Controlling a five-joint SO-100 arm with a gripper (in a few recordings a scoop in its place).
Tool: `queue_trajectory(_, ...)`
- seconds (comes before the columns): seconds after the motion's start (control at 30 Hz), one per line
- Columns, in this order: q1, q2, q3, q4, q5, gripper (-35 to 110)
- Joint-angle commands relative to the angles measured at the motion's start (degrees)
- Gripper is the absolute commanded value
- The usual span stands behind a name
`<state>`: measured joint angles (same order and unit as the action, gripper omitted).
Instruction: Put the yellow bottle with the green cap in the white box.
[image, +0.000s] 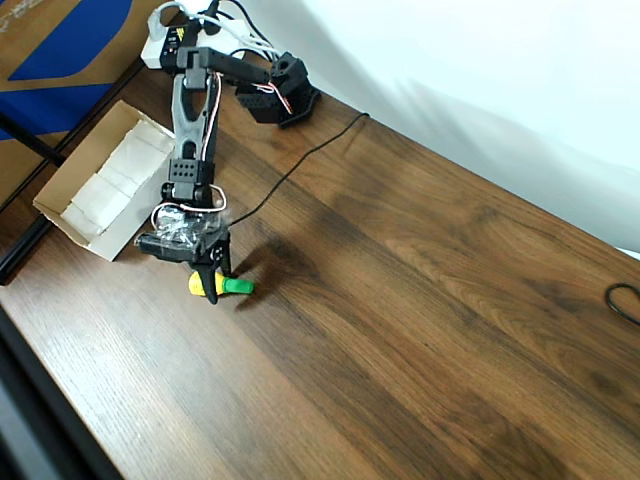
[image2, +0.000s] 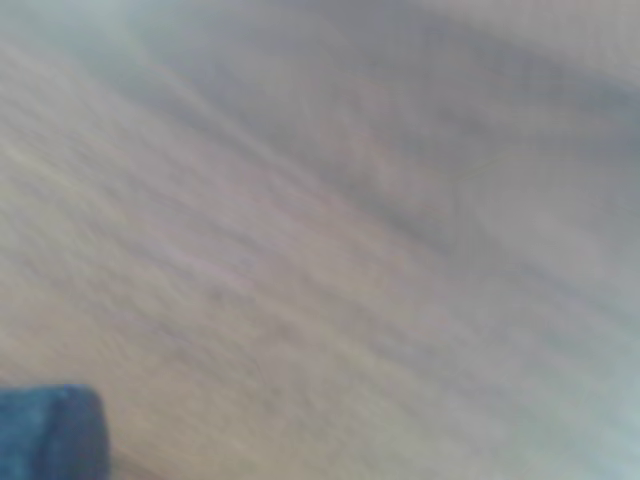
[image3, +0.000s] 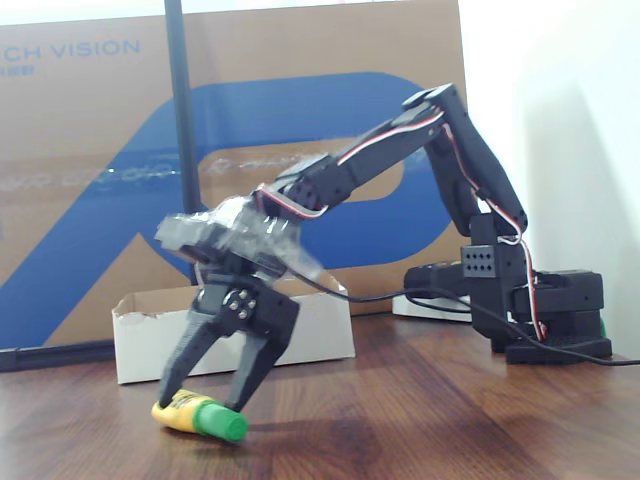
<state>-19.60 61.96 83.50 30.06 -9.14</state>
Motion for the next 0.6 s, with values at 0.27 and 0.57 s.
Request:
queue_trajectory(0.27,1.8,3.3,-1.8,-0.2,-2.2,20)
queue_trajectory(0.57,3.2,6.7,-1.3,-0.7,-2.4,0)
